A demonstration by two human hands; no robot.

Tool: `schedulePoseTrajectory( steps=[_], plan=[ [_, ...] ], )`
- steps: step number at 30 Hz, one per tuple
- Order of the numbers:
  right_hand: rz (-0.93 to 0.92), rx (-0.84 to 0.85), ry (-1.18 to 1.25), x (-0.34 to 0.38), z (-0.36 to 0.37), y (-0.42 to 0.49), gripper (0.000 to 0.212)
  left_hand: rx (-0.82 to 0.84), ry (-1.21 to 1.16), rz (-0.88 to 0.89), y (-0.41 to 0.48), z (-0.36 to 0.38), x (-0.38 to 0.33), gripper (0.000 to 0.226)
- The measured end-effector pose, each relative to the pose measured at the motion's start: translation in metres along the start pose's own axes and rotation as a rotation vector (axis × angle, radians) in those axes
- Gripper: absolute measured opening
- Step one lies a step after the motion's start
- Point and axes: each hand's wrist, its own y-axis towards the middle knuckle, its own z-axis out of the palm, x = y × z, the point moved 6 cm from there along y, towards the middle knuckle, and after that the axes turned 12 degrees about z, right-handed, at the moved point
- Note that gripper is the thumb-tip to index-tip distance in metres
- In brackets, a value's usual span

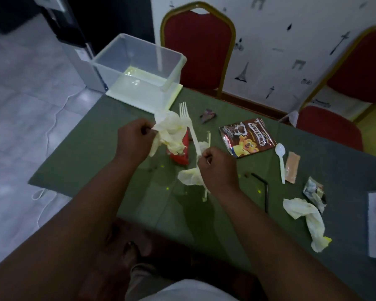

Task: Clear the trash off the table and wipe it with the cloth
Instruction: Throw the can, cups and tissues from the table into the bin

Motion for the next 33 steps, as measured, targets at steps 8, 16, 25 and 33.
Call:
schedulePoseTrajectory(
  steps=[8, 16, 25, 33],
  plan=[
    [-0.261, 0.373, 0.008, 0.123, 0.109, -0.064, 0.012, -0.322, 0.025, -0.300, -0.078, -0.150, 0.106, 0.011],
    [-0.379, 0.785, -0.150, 0.180, 0.273, -0.176, 0.008, -0.547, -0.011, -0.689, -0.238, -0.241, 0.245, 0.016],
    [-0.211, 1.056, -0.609, 0.107, 0.463, -0.240, 0.026, -0.432, -0.113, -1.078, -0.383, -0.179, 0.410, 0.011],
    [0.151, 1.073, -0.894, 0.020, 0.602, -0.223, 0.031, -0.143, -0.056, -1.078, -0.405, -0.090, 0.516, 0.010]
  ],
)
